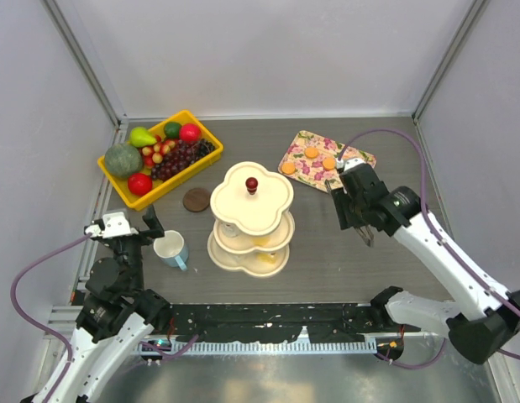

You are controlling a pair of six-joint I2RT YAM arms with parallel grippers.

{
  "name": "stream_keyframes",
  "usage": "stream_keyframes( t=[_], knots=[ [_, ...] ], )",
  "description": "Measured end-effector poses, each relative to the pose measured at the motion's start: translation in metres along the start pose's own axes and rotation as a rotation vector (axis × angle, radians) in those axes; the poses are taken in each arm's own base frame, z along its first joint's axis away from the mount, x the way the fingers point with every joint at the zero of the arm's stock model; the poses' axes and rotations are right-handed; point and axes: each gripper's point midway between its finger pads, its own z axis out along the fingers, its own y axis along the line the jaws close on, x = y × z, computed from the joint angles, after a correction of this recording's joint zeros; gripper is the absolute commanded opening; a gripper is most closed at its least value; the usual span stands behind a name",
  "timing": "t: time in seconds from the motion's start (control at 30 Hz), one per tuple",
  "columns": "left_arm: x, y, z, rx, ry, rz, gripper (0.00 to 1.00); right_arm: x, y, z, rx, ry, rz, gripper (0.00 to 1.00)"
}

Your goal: Serve the afternoon tea

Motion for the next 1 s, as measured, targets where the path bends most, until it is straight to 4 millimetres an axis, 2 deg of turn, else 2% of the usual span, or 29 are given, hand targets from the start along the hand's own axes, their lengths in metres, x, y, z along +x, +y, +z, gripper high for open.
stream_keyframes(
  t=[0.2, 0.33, 0.5, 0.63, 0.77, 1.0],
  knots=[
    [0.0, 0.0, 0.0, 0.002, 0.0, 0.0, 0.99, -0.02, -0.026, 0.059, 0.079, 0.086, 0.093, 0.56],
    [0.0, 0.0, 0.0, 0.002, 0.0, -0.001, 0.99, -0.036, -0.051, 0.1, 0.125, 0.131, 0.144, 0.56],
    [0.0, 0.0, 0.0, 0.002, 0.0, 0.0, 0.99, -0.057, -0.08, 0.142, 0.154, 0.155, 0.189, 0.56],
    [0.0, 0.0, 0.0, 0.002, 0.0, 0.0, 0.99, -0.068, -0.094, 0.166, 0.159, 0.166, 0.203, 0.59],
    [0.0, 0.0, 0.0, 0.002, 0.0, 0.0, 0.99, -0.075, -0.094, 0.183, 0.136, 0.175, 0.186, 0.61],
    [0.0, 0.0, 0.0, 0.002, 0.001, 0.0, 0.99, -0.088, -0.094, 0.189, 0.117, 0.156, 0.165, 0.61]
  ],
)
